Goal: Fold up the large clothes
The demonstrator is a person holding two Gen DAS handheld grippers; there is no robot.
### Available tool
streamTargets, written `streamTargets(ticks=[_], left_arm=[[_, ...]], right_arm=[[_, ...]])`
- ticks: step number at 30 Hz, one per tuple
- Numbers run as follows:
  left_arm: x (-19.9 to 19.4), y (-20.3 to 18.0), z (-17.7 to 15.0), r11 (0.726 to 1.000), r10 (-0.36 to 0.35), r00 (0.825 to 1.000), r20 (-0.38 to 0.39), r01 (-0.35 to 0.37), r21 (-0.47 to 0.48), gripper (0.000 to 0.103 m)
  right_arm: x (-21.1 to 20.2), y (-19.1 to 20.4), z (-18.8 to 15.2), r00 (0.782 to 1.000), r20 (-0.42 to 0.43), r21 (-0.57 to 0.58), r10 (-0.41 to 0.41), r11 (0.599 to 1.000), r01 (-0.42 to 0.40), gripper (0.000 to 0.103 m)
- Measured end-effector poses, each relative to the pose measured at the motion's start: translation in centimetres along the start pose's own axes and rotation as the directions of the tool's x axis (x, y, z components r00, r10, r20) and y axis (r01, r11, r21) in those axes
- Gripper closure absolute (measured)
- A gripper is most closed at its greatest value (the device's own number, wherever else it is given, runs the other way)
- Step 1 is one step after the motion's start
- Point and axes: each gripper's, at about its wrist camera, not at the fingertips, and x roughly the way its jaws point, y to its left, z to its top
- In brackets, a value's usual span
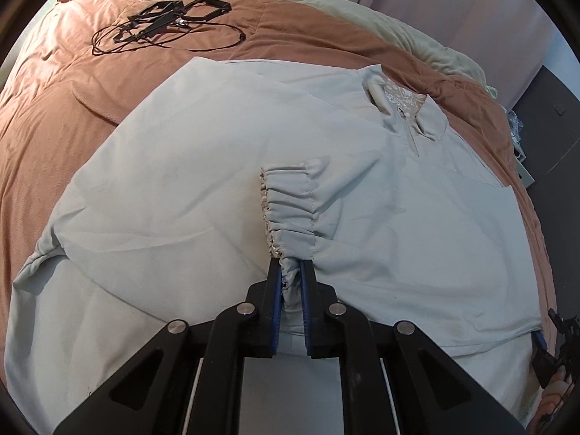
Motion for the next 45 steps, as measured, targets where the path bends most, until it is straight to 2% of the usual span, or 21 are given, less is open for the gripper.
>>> streamTargets(ticks=[5,7,9,11,13,17,20,23,24,25,26,27,28,30,33,34,38,45], left_arm=[[-0.5,-0.3,0.8,1.000,-0.024,1.000,0.000,0.024,0.003,0.091],[-1.6,-0.2,1.0,0.999,-0.053,0.999,0.009,0.053,-0.007,0.091],[-2.9,-0.3,1.0,0.997,-0.074,0.997,0.020,0.073,0.011,0.091],[-4.1,-0.6,0.8,0.995,-0.087,0.996,0.021,0.086,0.040,0.091],[-5.6,-0.7,0.6,0.994,-0.092,0.996,0.023,0.090,0.063,0.091],[-8.6,0.5,0.6,0.996,-0.085,0.995,0.059,0.083,0.040,0.090],[-10.9,1.5,0.1,0.994,-0.109,0.992,0.070,0.108,0.019,0.090],[-13.4,1.9,-0.8,0.992,-0.118,0.988,0.096,0.114,0.043,0.090],[-14.2,2.1,-1.3,0.992,-0.121,0.987,0.106,0.116,0.053,0.088],[-15.2,2.3,-1.8,0.991,-0.125,0.985,0.119,0.118,0.064,0.075],[-16.2,2.4,-2.2,0.990,-0.127,0.983,0.131,0.118,0.075,0.051],[-17.0,2.6,-2.6,0.989,-0.131,0.981,0.142,0.120,0.081,0.036],[-18.0,2.9,-3.1,0.988,-0.142,0.977,0.162,0.129,0.086,0.014],[-19.9,3.3,-3.9,0.987,-0.152,0.968,0.200,0.136,0.089,0.010],[-22.7,4.1,-5.2,0.983,-0.179,0.956,0.235,0.162,0.088,0.008],[-23.4,4.4,-5.7,0.981,-0.190,0.952,0.242,0.173,0.090,0.000],[-26.6,5.0,-8.0,0.977,-0.205,0.937,0.284,0.177,0.122,0.000],[-30.8,7.1,-12.1,0.973,-0.220,0.912,0.346,0.183,0.137,0.000]], right_arm=[[0.4,0.8,-0.2,0.999,-0.020,-0.033,-0.041,0.999,0.040,0.058],[0.1,1.2,-0.6,0.999,-0.034,-0.048,-0.035,0.998,0.033,0.047],[-0.7,1.7,-1.2,0.999,-0.032,-0.074,-0.037,0.997,0.035,0.030],[-1.5,2.3,-1.8,0.999,-0.025,-0.107,-0.042,0.994,0.039,0.025],[-2.2,2.9,-2.4,0.998,-0.022,-0.141,-0.051,0.989,0.048,0.025],[-3.6,4.1,-3.6,0.997,0.003,-0.207,-0.079,0.975,0.078,0.020],[-5.0,4.9,-4.5,0.999,0.013,-0.239,-0.051,0.970,0.053,0.020],[-7.5,5.3,-6.2,0.998,0.051,-0.282,-0.036,0.958,0.049,0.020],[-8.3,5.5,-6.7,0.997,0.065,-0.300,-0.030,0.953,0.049,0.020],[-9.2,5.8,-7.2,0.997,0.077,-0.321,-0.021,0.946,0.044,0.020],[-10.1,6.2,-7.8,0.996,0.089,-0.347,-0.014,0.937,0.044,0.019],[-10.9,6.6,-8.3,0.995,0.098,-0.370,-0.010,0.928,0.046,0.017],[-11.8,7.0,-8.8,0.994,0.110,-0.396,-0.004,0.917,0.047,0.015],[-13.7,7.9,-10.1,0.990,0.141,-0.456,0.001,0.887,0.065,0.015],[-16.3,9.0,-12.0,0.976,0.216,-0.526,-0.031,0.839,0.143,0.015],[-17.3,9.3,-12.7,0.967,0.249,-0.543,-0.048,0.820,0.180,0.015],[-20.6,9.6,-14.4,0.948,0.312,-0.588,-0.063,0.771,0.245,0.015],[-26.3,8.7,-16.8,0.927,0.371,-0.626,-0.057,0.722,0.295,0.009]])
